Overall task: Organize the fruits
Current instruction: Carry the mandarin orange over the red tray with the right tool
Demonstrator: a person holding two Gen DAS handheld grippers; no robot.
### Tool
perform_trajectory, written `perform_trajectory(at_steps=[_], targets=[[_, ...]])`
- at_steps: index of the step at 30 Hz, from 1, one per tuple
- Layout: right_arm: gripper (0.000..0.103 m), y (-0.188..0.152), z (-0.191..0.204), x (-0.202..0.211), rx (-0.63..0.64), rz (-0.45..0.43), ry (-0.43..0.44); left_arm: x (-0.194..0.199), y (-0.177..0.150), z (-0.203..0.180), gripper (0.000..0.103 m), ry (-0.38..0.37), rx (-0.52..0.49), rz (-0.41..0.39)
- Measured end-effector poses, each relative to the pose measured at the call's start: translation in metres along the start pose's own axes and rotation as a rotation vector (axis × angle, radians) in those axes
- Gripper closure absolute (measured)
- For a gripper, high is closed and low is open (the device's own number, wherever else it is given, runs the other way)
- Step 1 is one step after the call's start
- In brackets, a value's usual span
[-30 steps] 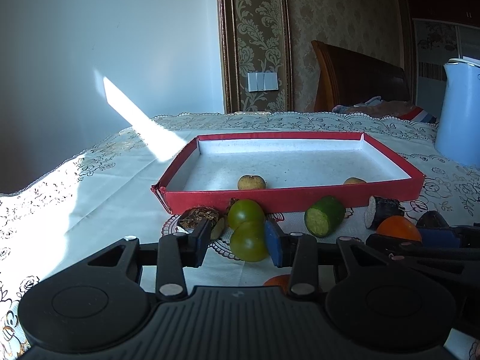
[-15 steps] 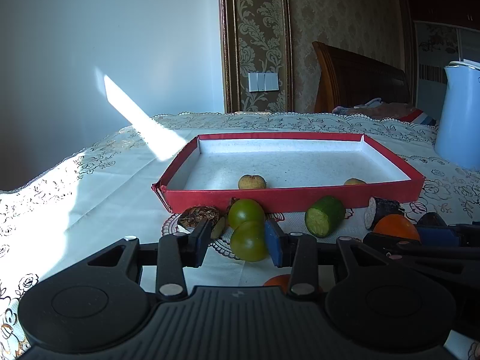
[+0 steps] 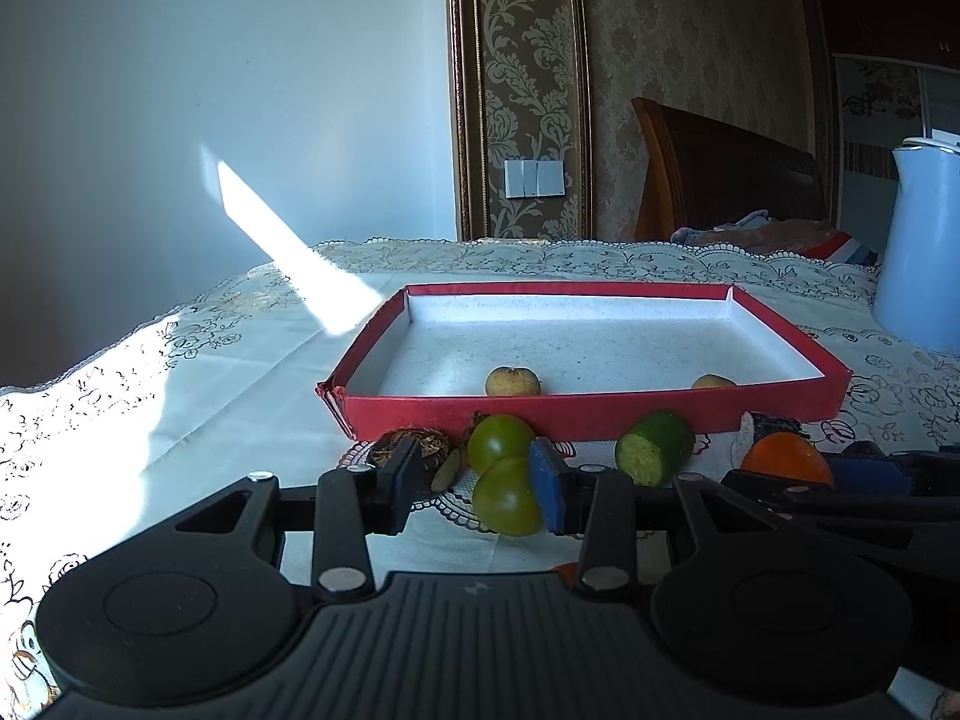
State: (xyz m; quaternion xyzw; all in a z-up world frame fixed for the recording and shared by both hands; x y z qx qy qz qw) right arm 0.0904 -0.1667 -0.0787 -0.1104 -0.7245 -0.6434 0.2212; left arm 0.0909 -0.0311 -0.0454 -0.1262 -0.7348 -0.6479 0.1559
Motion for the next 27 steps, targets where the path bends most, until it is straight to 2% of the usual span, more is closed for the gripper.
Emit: perform_trajectory(at_steps=[15,20,27], targets=[[0.064,0.046,-0.015,0.003,0.019,-0.079,-0.016,-0.007,0.052,-0.005,0.064,0.008,0.002,-0.059],[0.064,0.067,-0.024,-0.008,0.02,-0.099,-0.015,-0.023,0.061,-0.011,0.064,0.012,0.009,-0.04],[0.064,0.077,-0.033,-0.041,0.025,-0.072,-0.015,-0.051,0.076,-0.019,0.064,0.012,0.019,-0.011]])
Point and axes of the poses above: each gripper's, at about its wrist camera, not at the fingertips, and x roughly against the way its jaws point, z to its left, y to its top, the point moved 9 cm from there along -x, roughly the way its jaws point, and after that the axes turned 10 degrees about x, right-handed, at the moved point
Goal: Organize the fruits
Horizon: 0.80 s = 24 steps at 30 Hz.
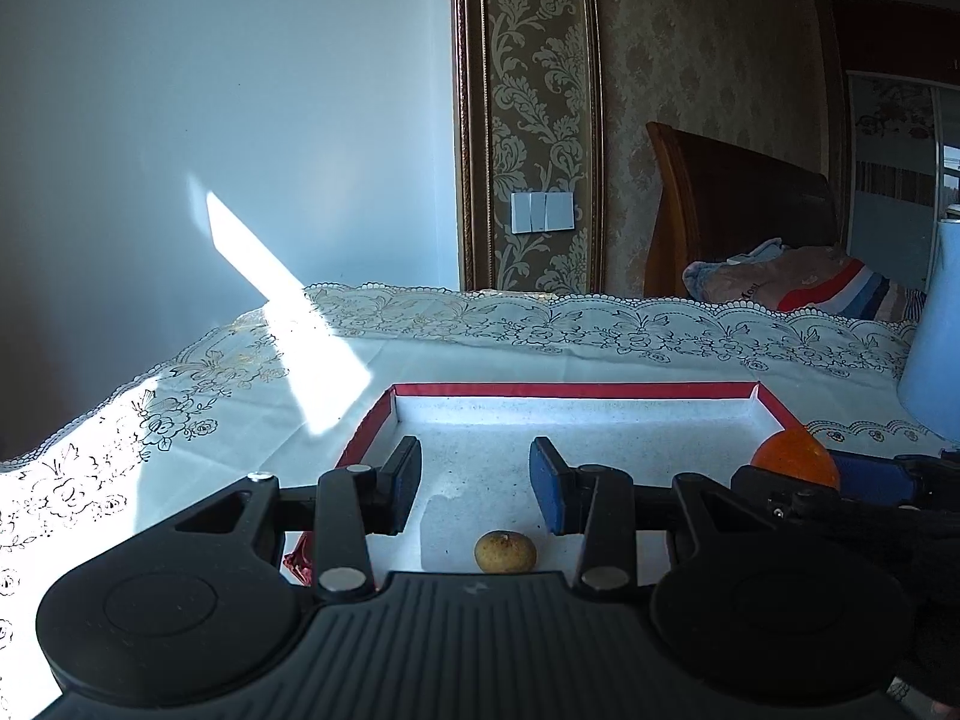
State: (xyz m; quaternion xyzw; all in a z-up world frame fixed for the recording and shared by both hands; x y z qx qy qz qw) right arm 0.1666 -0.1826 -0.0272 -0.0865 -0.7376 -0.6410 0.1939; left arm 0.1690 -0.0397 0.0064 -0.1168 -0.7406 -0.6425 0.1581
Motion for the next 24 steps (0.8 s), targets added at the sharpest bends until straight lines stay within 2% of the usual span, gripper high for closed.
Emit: perform_trajectory(at_steps=[7,11,15,18,24], targets=[[0.064,-0.008,-0.001,-0.032,0.021,0.039,-0.004,-0.034,0.0,-0.004,0.064,0.015,0.013,0.039],[0.064,-0.017,-0.004,-0.048,0.011,0.071,0.004,-0.048,-0.006,-0.013,0.064,0.003,0.002,0.066],[0.064,-0.017,0.001,-0.053,0.035,0.067,0.013,-0.059,-0.01,-0.019,0.064,-0.032,0.019,0.106],[0.064,-0.018,0.003,-0.057,0.042,0.073,0.02,-0.063,-0.01,-0.025,0.064,-0.045,-0.006,0.118],[0.064,-0.019,0.001,-0.06,0.022,0.081,0.025,-0.071,-0.02,-0.026,0.064,-0.008,-0.04,0.185]])
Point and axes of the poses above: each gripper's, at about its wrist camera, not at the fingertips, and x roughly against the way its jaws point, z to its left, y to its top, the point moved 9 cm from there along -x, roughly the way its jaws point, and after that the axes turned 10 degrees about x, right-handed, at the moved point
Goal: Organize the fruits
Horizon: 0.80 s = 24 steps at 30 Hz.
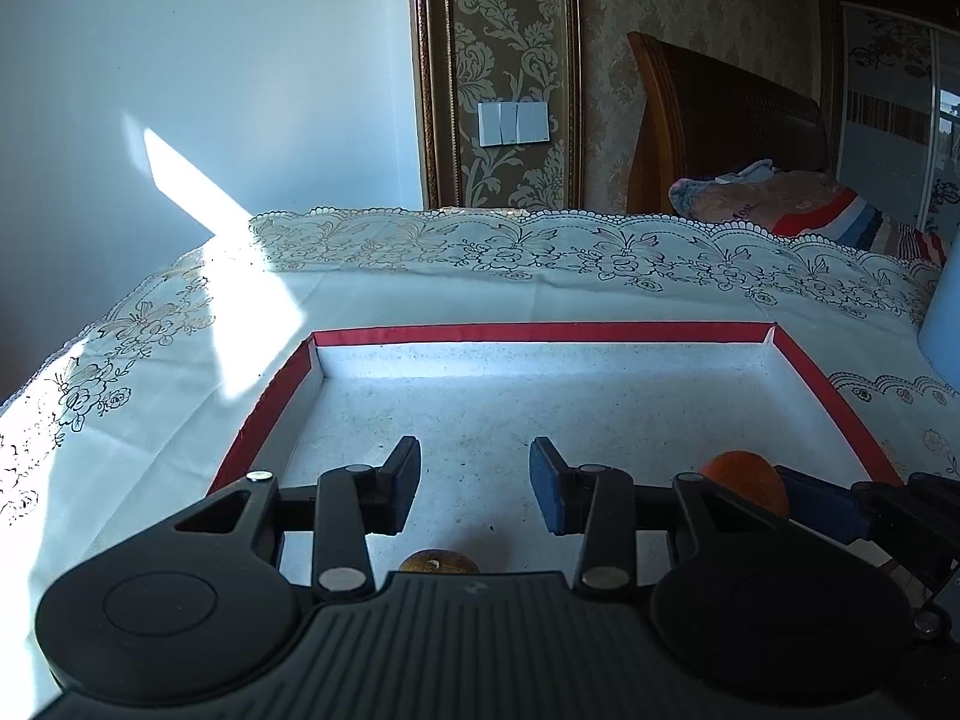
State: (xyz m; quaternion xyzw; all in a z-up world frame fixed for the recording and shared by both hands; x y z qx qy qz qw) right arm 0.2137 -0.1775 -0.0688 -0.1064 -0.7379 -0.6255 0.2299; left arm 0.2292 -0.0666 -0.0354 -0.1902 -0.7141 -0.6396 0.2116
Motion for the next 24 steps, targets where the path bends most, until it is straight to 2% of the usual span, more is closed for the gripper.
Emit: perform_trajectory(at_steps=[7,10,15,21,24], targets=[[0.064,-0.002,0.0,-0.001,0.005,-0.001,-0.007,-0.004,-0.006,0.002,0.062,0.011,-0.006,0.049],[0.064,-0.003,-0.001,-0.001,0.005,0.0,-0.01,-0.007,-0.006,0.004,0.051,0.015,0.004,0.063],[0.062,-0.006,-0.001,-0.003,-0.001,0.009,-0.007,-0.008,-0.008,0.004,0.05,0.018,-0.002,0.075],[0.062,-0.008,-0.002,-0.004,-0.006,0.014,-0.011,-0.011,-0.009,0.007,0.044,0.025,0.0,0.09],[0.062,-0.008,-0.004,-0.004,-0.014,0.015,-0.018,-0.013,-0.009,0.01,0.031,0.045,0.008,0.097]])
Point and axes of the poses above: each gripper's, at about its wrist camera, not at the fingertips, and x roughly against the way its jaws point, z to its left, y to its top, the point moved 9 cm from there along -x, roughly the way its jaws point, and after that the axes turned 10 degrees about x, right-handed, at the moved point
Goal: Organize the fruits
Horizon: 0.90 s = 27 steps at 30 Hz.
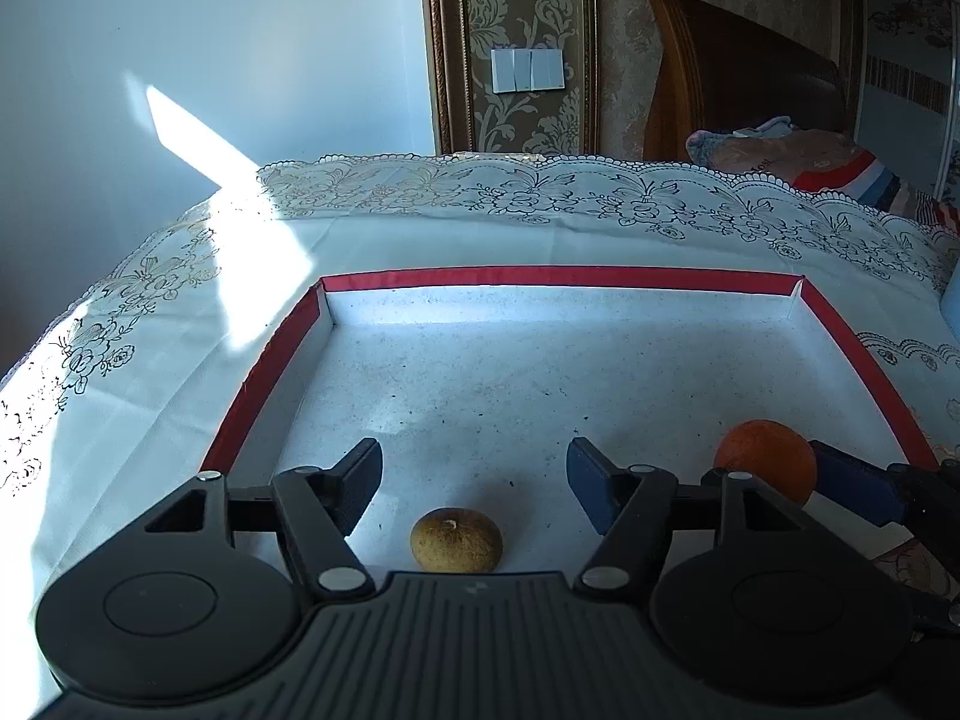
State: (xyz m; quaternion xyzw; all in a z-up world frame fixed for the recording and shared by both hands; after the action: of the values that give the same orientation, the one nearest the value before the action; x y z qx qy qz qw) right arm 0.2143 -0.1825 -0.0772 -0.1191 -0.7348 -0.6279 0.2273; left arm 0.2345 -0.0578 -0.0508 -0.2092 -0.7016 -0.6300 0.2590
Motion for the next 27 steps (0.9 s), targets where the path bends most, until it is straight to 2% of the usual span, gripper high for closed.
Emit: perform_trajectory(at_steps=[6,10,17,22,27], targets=[[0.062,-0.001,0.0,0.003,0.002,-0.008,-0.001,-0.003,-0.001,0.001,0.029,-0.009,0.01,0.021],[0.059,0.0,0.0,0.006,-0.003,-0.02,-0.005,-0.002,-0.001,0.001,0.029,-0.016,0.017,0.018],[0.059,0.001,-0.001,0.01,-0.014,-0.034,-0.001,0.0,0.0,0.002,0.027,-0.029,0.013,0.007],[0.054,0.001,-0.001,0.016,-0.023,-0.052,0.004,0.008,0.002,0.004,0.026,-0.041,0.011,-0.023],[0.054,0.001,-0.002,0.02,-0.025,-0.066,0.005,0.022,0.004,0.007,0.023,-0.069,-0.007,-0.069]])
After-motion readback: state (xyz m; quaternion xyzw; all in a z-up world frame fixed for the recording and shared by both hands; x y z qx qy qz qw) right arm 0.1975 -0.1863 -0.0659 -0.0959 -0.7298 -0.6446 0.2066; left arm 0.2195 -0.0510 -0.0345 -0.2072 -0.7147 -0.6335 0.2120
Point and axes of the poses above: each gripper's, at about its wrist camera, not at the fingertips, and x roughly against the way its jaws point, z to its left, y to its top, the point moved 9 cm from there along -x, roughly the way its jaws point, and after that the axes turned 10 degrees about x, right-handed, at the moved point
